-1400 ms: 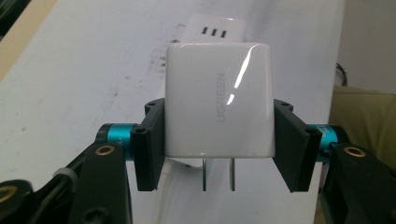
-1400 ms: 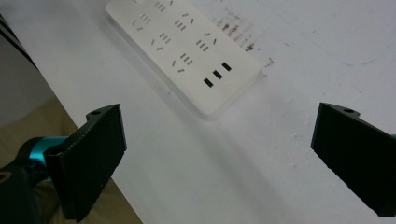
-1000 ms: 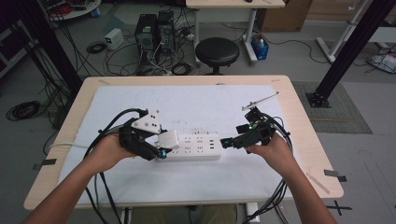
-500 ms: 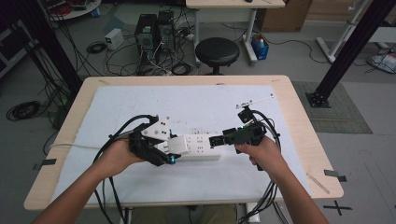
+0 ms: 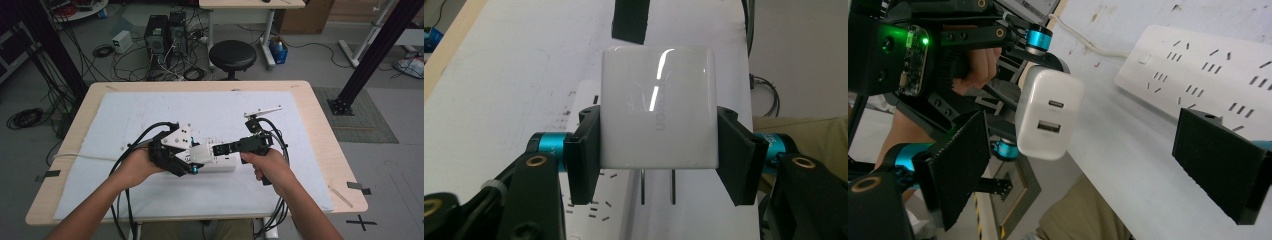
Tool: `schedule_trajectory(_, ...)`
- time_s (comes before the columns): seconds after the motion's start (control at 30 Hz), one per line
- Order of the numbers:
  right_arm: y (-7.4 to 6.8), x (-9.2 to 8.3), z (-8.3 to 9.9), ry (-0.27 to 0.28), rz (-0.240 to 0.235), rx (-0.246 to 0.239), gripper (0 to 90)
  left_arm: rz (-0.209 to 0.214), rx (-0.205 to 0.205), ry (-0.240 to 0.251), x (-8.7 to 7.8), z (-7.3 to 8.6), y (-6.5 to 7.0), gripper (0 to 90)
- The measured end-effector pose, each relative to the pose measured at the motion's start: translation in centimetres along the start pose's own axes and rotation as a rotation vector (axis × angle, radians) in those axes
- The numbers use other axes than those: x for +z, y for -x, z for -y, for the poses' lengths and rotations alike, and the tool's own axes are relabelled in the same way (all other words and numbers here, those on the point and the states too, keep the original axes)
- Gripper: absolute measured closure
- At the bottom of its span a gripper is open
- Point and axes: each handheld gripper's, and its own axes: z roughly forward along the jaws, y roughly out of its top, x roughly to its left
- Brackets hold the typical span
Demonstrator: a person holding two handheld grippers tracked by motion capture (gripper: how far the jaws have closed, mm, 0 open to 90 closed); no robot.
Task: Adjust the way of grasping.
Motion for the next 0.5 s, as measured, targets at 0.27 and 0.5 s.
schedule_trajectory(0.27,0.1,1.6,-0.2,-0.033,-0.044,0.026,18.8,0.011,0.012,0.007,0.7,-0.3,0.1,42.4)
schedule_trajectory(0.5,0.4,2.6,-0.3,-0.048,-0.109,0.060,37.2,0.008,0.028,0.008,0.9,-0.4,0.2,42.4)
